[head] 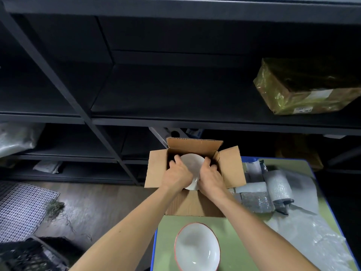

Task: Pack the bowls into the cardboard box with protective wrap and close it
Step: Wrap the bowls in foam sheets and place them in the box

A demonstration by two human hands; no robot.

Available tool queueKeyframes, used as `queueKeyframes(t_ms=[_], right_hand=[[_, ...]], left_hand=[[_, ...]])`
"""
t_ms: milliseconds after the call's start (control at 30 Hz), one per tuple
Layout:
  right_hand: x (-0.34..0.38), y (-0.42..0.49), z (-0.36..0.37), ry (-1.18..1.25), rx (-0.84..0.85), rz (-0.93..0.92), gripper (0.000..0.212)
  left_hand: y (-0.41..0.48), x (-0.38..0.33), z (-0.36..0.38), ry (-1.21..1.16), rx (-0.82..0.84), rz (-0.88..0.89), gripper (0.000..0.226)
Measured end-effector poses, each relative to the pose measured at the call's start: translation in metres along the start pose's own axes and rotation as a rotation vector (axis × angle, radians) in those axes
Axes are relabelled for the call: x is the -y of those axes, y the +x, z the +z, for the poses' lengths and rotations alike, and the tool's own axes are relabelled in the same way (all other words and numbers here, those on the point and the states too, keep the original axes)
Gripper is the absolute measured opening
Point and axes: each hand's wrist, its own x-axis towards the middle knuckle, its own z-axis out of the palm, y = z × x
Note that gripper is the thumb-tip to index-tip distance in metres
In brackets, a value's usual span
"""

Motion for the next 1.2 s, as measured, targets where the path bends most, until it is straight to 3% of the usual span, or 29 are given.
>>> queueKeyframes(t_ms=[300, 700, 867, 967, 1033, 1100, 1200], right_hand=[[0.001, 0.001, 0.004, -0.032, -0.008, 0.002, 0.068], [0.005, 0.001, -0.004, -0.099, 0.035, 0.025, 0.067], [0.006, -0.004, -0.007, -0.166, 0.031, -0.019, 0.067], [0.011, -0.007, -0.009, -0.204, 0.014, -0.040, 0.066], [0.018, -0.008, -0.008, -0.222, 0.009, -0.033, 0.074], [0.027, -0.007, -0.006, -0.228, 0.036, -0.003, 0.090], [0.040, -0.003, 0.002, -0.255, 0.103, 0.080, 0.118]], left_hand=[[0.008, -0.001, 0.005, 0.062, 0.134, -0.072, 0.079], [0.011, 0.000, 0.007, 0.178, 0.184, -0.066, 0.081], [-0.009, -0.002, -0.005, 0.315, 0.060, 0.100, 0.065], [-0.022, 0.013, -0.021, 0.437, -0.164, 0.295, 0.037], [-0.026, 0.033, -0.028, 0.360, -0.304, 0.333, 0.023], [-0.030, 0.052, -0.029, 0.221, -0.387, 0.302, 0.026], [-0.031, 0.071, -0.019, 0.173, -0.349, 0.269, 0.045]])
